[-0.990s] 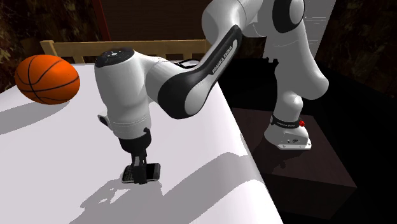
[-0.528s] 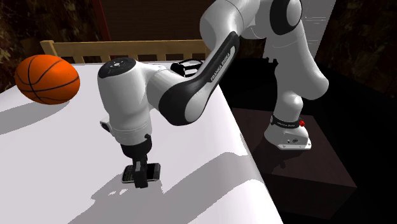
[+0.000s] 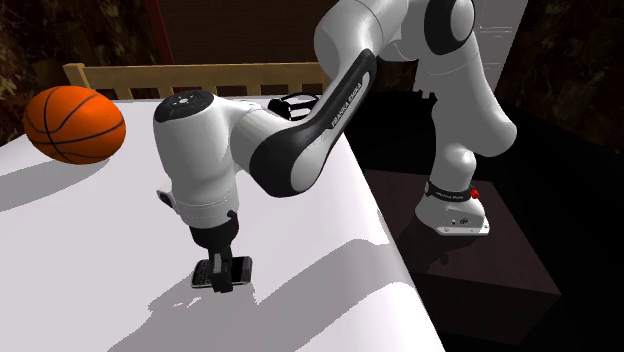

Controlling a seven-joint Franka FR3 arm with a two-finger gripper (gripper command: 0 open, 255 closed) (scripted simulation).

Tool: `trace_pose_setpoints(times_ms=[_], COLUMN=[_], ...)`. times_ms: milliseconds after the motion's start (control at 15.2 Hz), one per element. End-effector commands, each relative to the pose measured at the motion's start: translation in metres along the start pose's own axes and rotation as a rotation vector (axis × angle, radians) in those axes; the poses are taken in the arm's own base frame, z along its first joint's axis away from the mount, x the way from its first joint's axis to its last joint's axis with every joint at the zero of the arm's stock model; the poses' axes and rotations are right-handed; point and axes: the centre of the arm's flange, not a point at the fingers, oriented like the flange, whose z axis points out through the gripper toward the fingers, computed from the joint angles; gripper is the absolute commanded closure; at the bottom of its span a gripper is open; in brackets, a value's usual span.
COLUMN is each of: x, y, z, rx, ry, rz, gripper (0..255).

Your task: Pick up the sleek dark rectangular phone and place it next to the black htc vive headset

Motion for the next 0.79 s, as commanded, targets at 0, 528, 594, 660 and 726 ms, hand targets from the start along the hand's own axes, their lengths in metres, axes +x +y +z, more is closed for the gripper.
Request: trace_pose_setpoints(times_ms=[0,528,594,660,726], x=[0.000,0.001,0.001,0.001,0.001], y=[0.001,0.002,0.002,0.002,0.003], z=[0.001,-0.020,-0.025,-0.031,-0.036], rx=[-0.001,-0.001,-0.001,-0.001,-0.001], ry=[-0.001,-0.001,-0.001,-0.001,-0.001], rz=[0.001,0.001,0.001,0.001,0.001], gripper=[255,255,255,255,255])
